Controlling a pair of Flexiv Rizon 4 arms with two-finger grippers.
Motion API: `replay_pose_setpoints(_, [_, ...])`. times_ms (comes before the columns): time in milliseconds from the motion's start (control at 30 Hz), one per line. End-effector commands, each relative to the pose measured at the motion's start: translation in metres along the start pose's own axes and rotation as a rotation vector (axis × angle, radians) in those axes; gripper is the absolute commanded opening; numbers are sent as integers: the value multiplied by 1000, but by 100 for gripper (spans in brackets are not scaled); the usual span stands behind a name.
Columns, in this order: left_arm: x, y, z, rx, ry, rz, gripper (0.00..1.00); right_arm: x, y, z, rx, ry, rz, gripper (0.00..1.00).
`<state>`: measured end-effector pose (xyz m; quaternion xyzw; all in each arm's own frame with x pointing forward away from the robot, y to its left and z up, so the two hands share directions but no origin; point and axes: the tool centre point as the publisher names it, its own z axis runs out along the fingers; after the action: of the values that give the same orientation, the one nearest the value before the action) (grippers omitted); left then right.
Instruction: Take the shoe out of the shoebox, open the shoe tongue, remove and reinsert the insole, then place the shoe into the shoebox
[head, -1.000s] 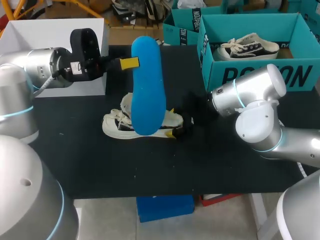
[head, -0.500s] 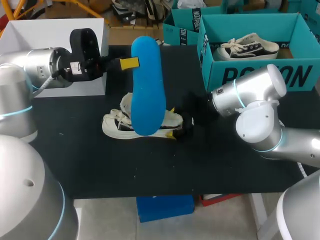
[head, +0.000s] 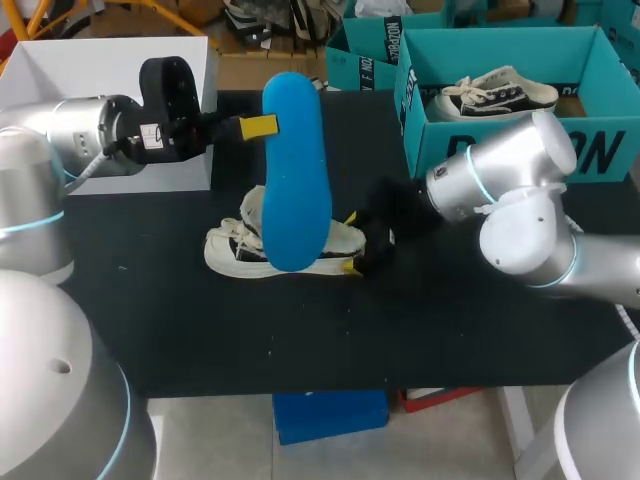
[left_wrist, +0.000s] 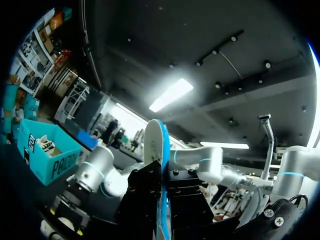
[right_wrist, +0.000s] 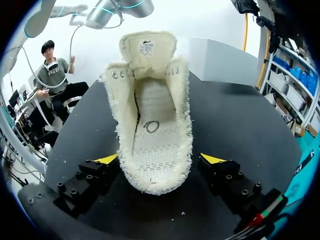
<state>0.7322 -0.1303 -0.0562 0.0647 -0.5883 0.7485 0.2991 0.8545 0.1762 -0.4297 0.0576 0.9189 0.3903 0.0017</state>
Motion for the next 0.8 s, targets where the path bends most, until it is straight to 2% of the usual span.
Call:
replay_pose_setpoints(33, [1,1,0,1,-2,1,0,1,9,-22,134,15,6,100])
replay_pose_setpoints(233, [1,1,0,1,-2,1,0,2,13,-33,280,22,11,100])
replay_pose_setpoints(333, [1,1,0,1,-2,1,0,3,17,-38,383,8,13,100])
replay_pose_setpoints(800, [1,1,0,1,-2,1,0,1,35,-40,562,-7,-23,100])
